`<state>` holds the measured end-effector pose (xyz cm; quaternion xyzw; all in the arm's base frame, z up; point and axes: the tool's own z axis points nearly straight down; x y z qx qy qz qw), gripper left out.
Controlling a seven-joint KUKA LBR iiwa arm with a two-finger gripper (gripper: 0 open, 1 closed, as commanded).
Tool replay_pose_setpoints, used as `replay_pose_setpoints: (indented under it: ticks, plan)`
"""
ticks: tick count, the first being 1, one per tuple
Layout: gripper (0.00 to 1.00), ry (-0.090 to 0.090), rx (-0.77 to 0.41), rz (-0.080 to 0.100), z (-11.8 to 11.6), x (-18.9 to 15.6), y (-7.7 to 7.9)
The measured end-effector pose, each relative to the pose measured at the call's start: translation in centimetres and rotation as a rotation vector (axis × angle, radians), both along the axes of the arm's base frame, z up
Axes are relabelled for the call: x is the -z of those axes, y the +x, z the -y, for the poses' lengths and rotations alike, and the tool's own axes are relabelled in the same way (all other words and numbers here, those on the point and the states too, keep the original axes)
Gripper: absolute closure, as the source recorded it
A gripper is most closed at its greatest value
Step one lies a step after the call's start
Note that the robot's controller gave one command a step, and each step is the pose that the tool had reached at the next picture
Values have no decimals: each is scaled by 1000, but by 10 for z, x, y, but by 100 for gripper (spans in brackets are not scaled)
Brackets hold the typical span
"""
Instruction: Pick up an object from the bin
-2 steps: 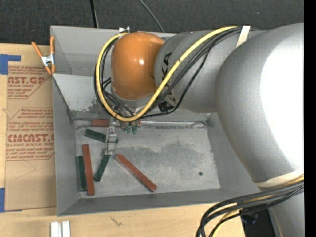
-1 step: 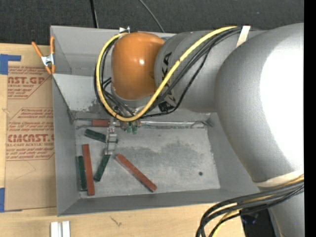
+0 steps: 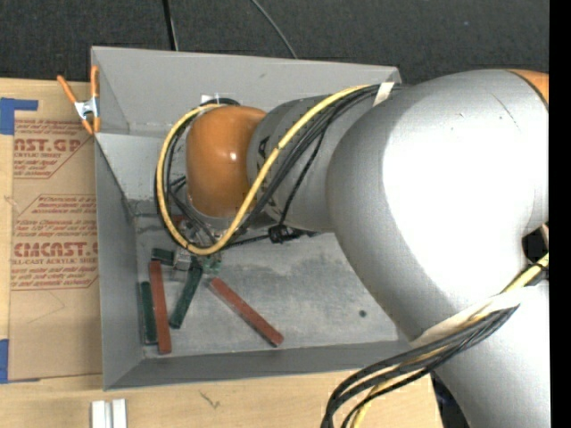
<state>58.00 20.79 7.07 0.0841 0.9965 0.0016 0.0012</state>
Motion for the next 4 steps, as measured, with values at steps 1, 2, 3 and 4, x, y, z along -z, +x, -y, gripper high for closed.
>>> replay_pose_setpoints:
  ticks: [1,2,3,4]
  plan:
    - [100,0,0,0,0,0,0]
    - [100,2,-32,6,29,-1,-17]
    - [100,-1,-15,-1,54,-6,-6]
    - [100,-5,11,-9,60,-21,-11]
